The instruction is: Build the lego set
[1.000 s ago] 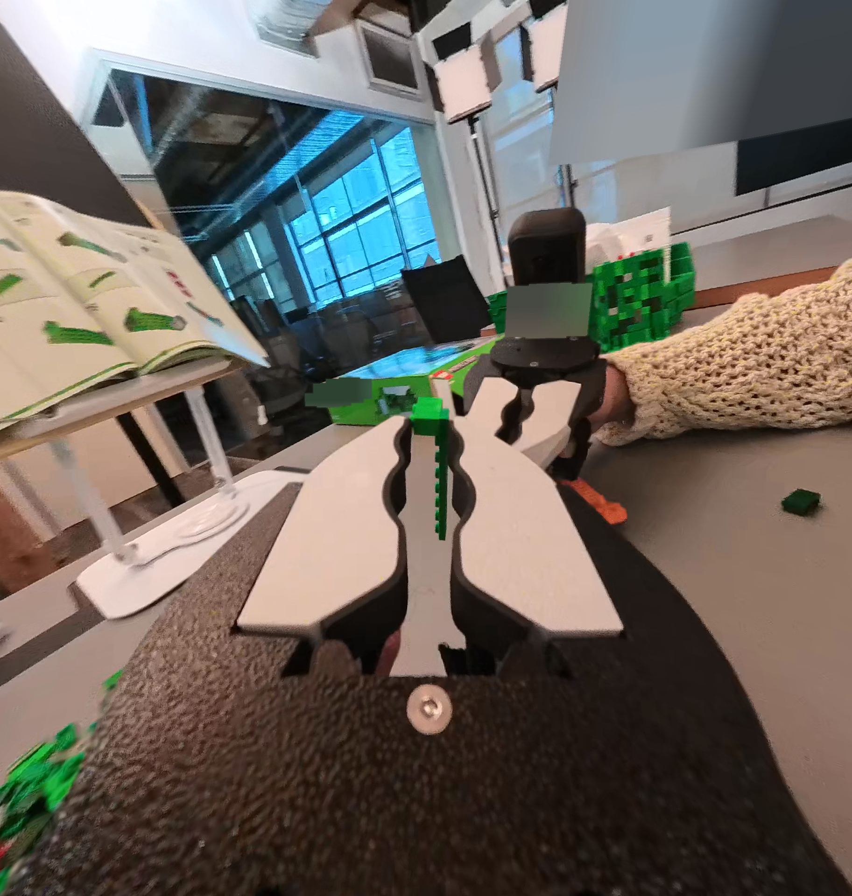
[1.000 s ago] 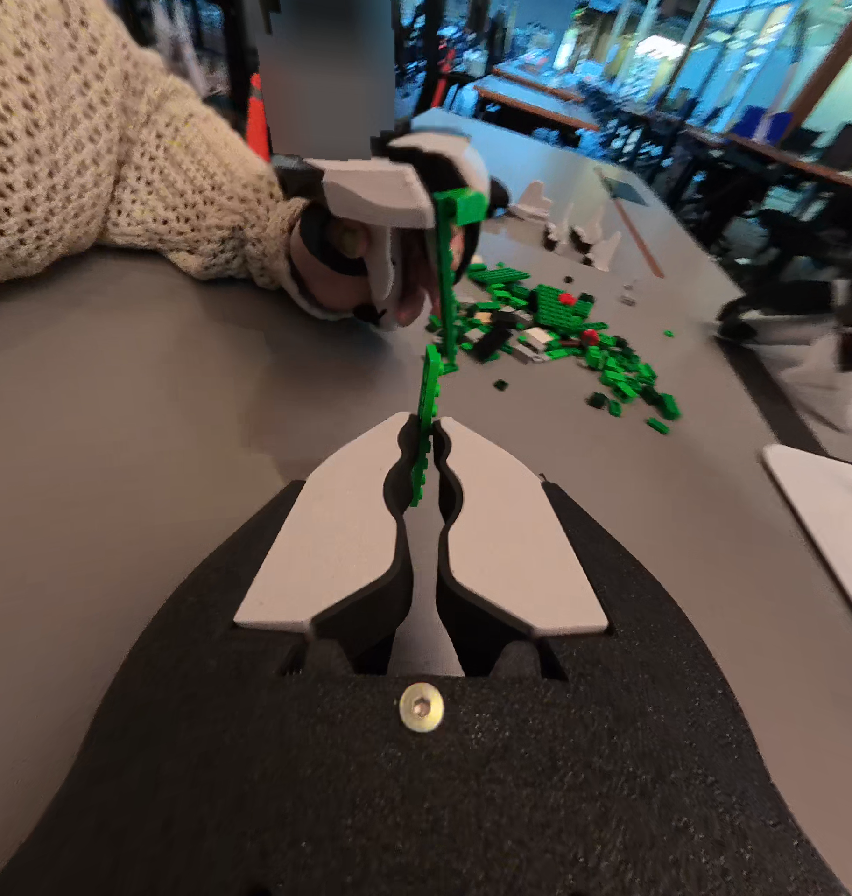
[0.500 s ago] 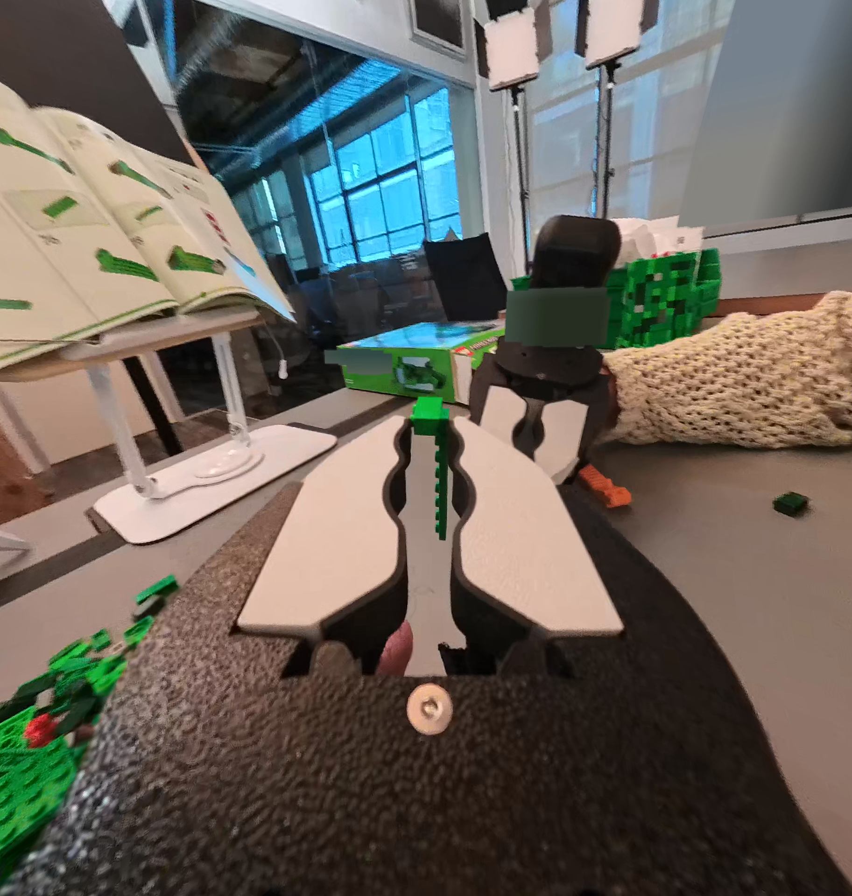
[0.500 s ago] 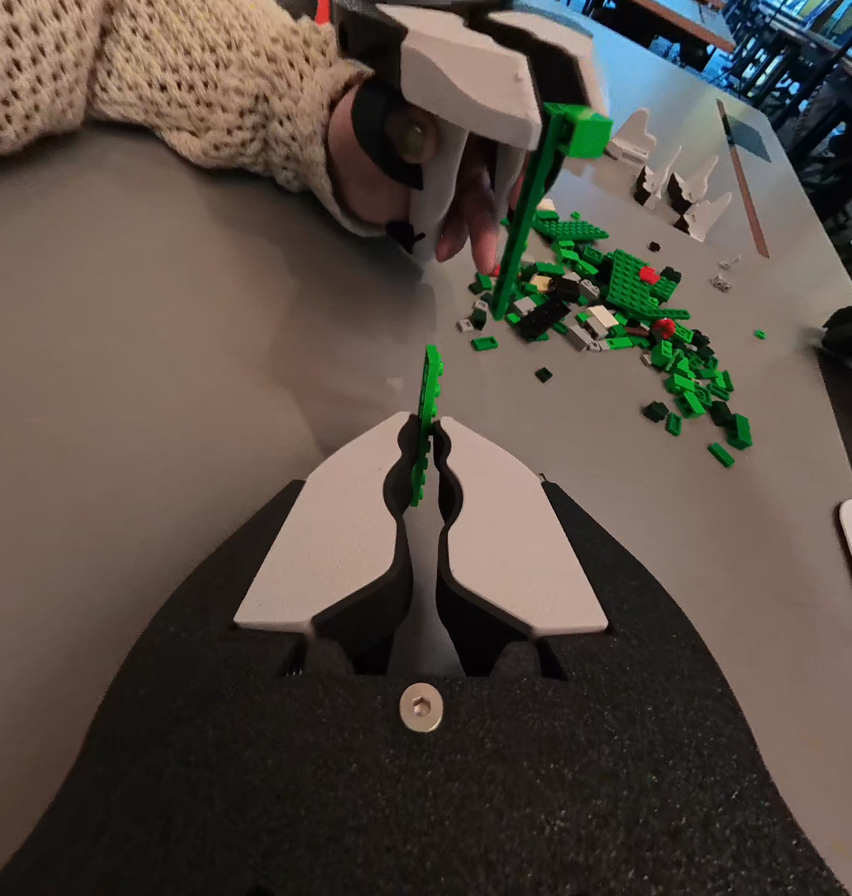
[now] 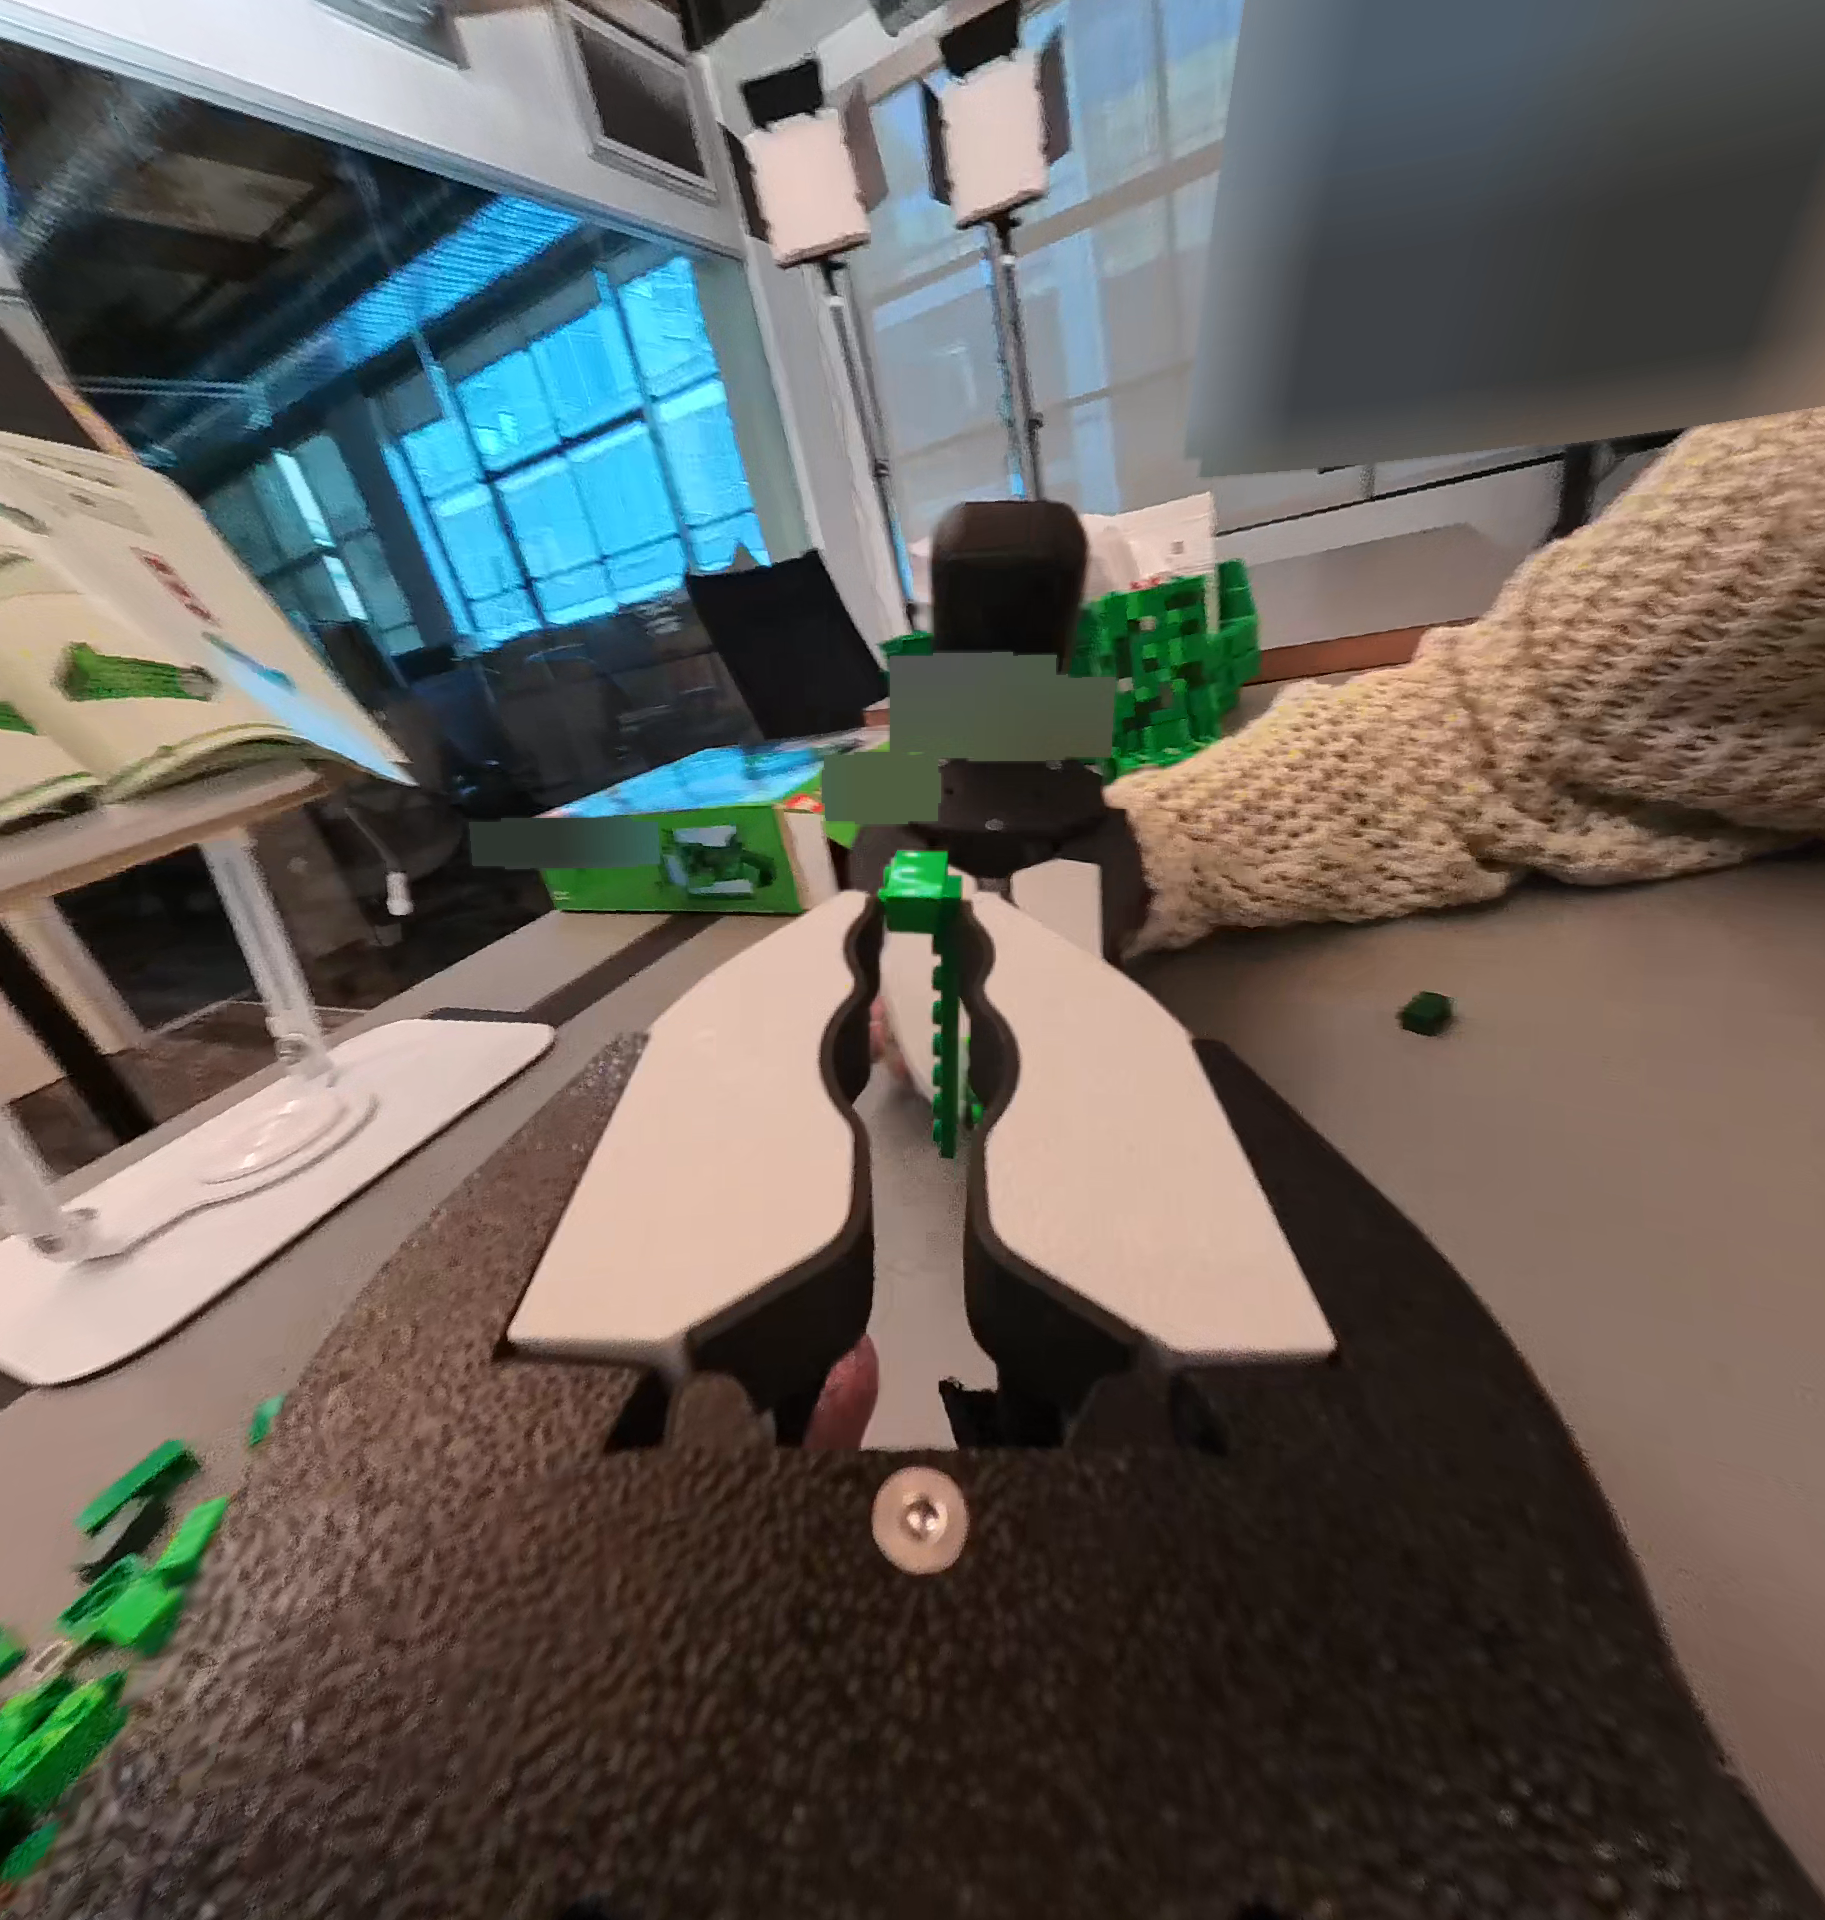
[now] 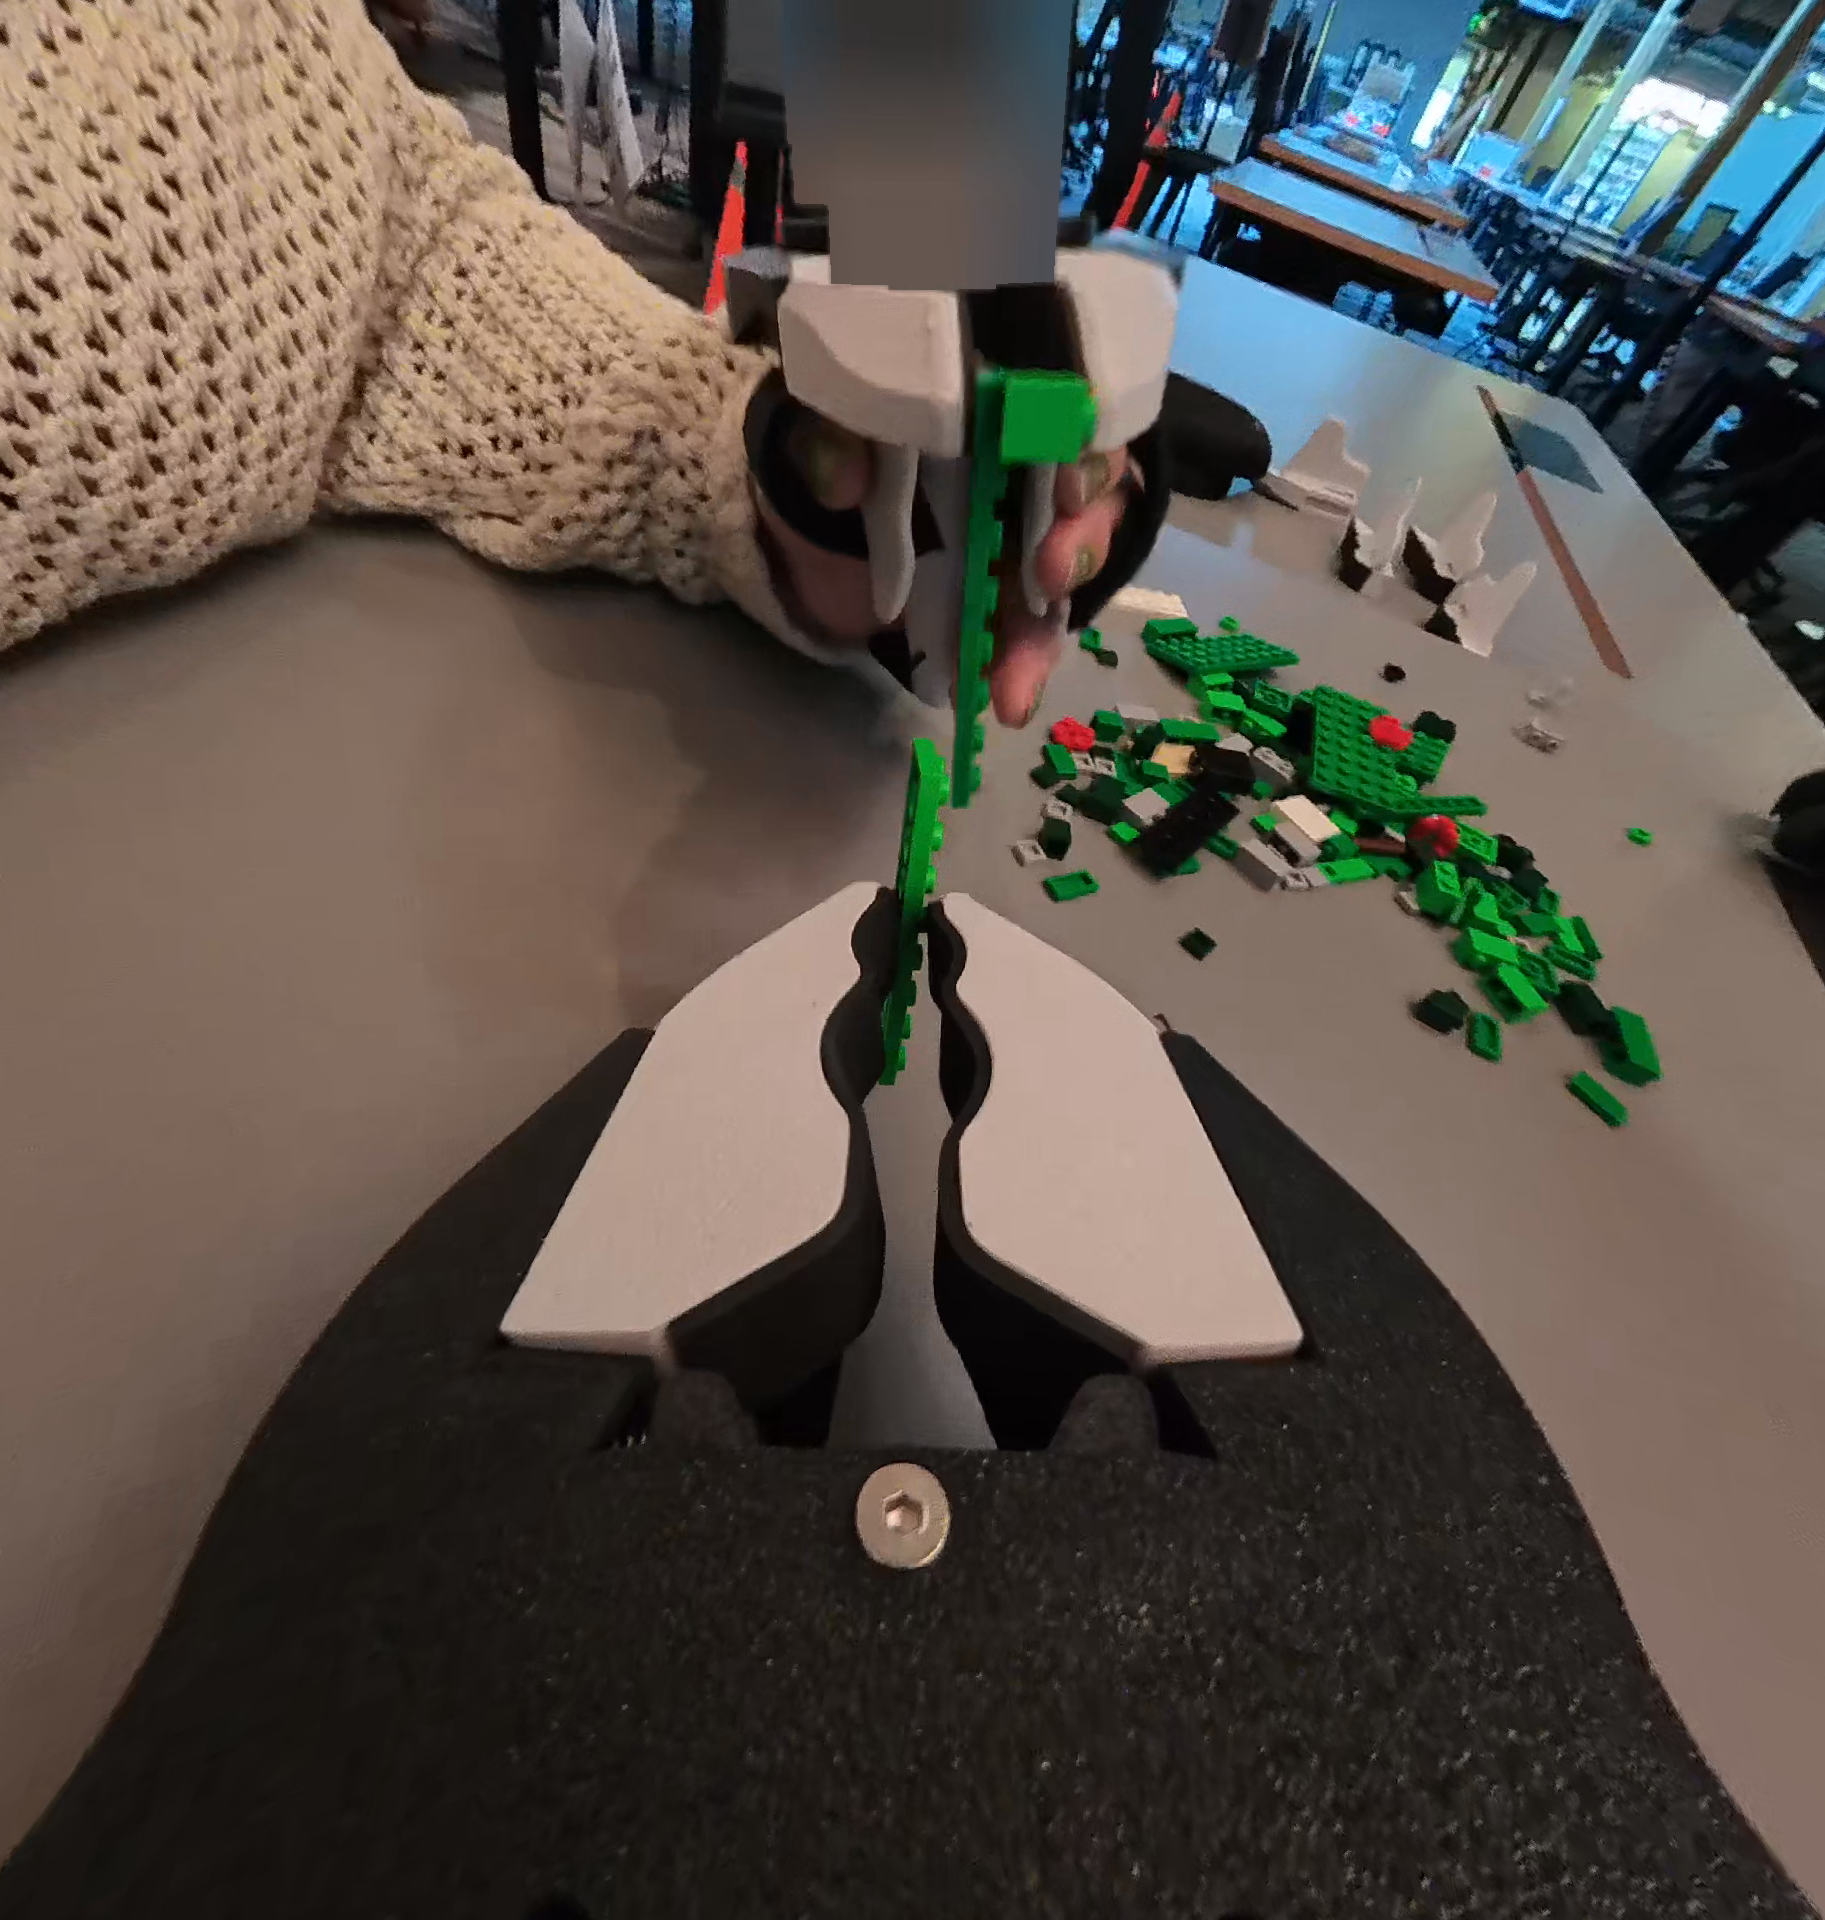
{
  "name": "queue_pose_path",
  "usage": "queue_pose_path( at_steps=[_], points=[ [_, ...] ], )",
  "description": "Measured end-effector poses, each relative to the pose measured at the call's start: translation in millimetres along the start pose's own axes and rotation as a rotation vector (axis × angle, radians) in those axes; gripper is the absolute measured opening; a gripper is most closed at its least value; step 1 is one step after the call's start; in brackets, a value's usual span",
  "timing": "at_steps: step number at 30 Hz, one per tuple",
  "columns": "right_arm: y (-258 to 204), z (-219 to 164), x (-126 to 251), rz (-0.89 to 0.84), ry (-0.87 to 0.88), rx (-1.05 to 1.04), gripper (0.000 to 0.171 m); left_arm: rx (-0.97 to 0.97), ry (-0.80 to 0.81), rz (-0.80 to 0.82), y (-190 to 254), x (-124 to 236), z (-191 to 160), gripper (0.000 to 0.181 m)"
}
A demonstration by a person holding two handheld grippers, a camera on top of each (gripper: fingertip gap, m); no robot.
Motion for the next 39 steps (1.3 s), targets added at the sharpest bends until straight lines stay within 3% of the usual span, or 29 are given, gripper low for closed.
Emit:
queue_pose_path(
  at_steps=[5,12,25,30,32,35,39],
  points=[
    [0.3,3.5,0.1,-0.004,0.045,-0.034,0.004,0.023,0.004,-0.048,-1.2,4.6,3.0,0.013],
    [-1.2,-14.5,-4.1,0.046,-0.173,0.091,0.005,0.064,0.003,-0.031,-5.1,5.7,-0.1,0.013],
    [-6.1,-21.7,1.8,0.106,-0.312,0.071,0.005,0.041,-0.056,0.000,-4.9,2.0,-6.3,0.013],
    [-11.9,-4.9,7.6,0.065,-0.176,-0.005,0.004,0.024,-0.085,0.048,-9.6,4.0,-3.6,0.013],
    [-15.0,-3.0,15.9,0.065,-0.265,-0.100,0.004,0.031,-0.135,0.078,-14.3,5.6,-3.6,0.013],
    [-36.6,-1.0,20.7,0.195,-0.501,-0.245,0.004,0.057,-0.164,0.103,-18.4,7.1,-5.2,0.013],
    [-55.7,-5.7,11.8,0.142,-0.748,-0.173,0.005,0.070,-0.189,0.106,-17.9,5.2,-8.9,0.013]
  ],
)
Point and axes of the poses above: each gripper's, where its closed fingertips meet, x back along the fingers, z out of its top, y = z × x across the jaws, the point moved 7 cm from there along x, back along the fingers, and after that the axes turned 5 degrees about y, right-handed, at the moved point
